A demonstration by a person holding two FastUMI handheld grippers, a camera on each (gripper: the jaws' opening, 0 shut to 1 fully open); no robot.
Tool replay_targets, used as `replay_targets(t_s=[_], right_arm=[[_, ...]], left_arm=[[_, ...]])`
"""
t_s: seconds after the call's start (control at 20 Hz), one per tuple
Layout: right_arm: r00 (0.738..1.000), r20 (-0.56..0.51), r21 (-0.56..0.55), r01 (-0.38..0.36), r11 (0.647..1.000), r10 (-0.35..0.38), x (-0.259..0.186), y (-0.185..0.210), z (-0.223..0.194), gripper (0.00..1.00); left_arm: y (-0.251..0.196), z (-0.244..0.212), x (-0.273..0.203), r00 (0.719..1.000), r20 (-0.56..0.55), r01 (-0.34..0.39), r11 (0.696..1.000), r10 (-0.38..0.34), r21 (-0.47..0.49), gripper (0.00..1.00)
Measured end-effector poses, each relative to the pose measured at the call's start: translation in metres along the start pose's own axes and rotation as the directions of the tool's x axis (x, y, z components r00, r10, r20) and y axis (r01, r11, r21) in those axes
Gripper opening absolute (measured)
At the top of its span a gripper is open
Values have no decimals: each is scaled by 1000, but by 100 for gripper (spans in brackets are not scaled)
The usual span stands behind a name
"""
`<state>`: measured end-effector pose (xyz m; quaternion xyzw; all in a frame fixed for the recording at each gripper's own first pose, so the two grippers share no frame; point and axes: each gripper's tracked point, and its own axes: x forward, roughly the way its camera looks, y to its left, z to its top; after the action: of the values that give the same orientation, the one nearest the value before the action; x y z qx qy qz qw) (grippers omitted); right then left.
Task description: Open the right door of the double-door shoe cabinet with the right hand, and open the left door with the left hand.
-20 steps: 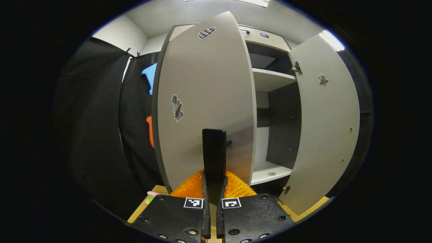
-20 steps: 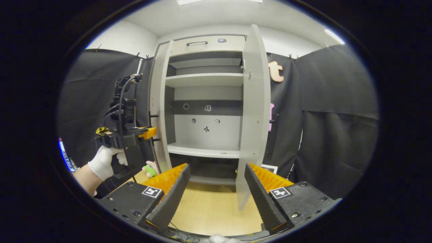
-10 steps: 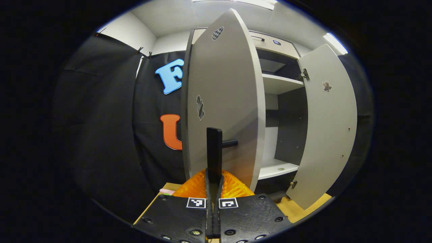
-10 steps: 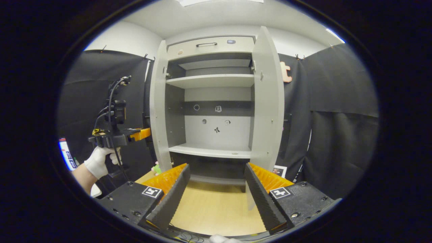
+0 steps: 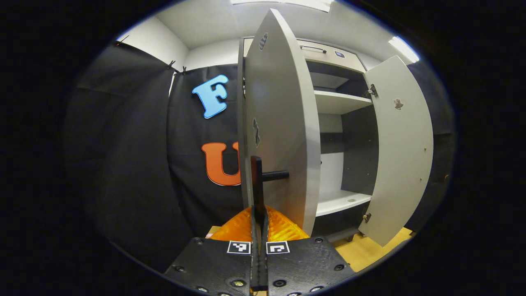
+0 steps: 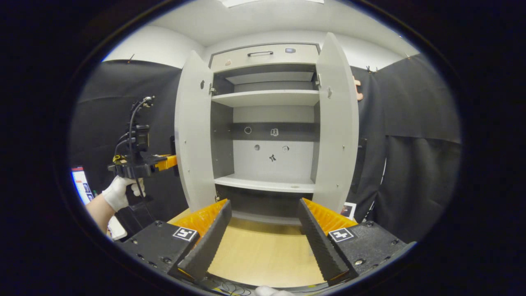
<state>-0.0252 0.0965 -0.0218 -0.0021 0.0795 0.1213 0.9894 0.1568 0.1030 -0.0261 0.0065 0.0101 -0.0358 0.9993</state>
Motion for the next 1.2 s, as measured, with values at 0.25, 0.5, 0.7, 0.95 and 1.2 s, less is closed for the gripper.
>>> replay_targets(t_s=[0.25, 0.5, 0.7, 0.95, 1.2], right_arm=[[1000, -9, 4, -13, 1000, 13, 1, 7, -1, 100], [1000, -7, -17, -31, 999, 31, 4, 16, 1, 100], [999, -8, -23, -37, 999, 36, 3, 20, 2, 100], [1000, -9, -35, -26, 999, 26, 3, 17, 2, 100], [1000, 0, -21, -2, 1000, 2, -4, 9, 4, 100]], left_arm=[[37, -4, 1, 999, 2, -42, 999, 42, -12, 0], [47, -7, 3, 999, 17, 40, 999, -40, -19, 0], [50, -10, 0, 999, 22, 31, 999, -32, 22, 1], [59, -12, -5, 1000, -3, -28, 1000, 28, -7, 12], [72, -19, -22, 997, -14, -81, 996, 82, 26, 44]])
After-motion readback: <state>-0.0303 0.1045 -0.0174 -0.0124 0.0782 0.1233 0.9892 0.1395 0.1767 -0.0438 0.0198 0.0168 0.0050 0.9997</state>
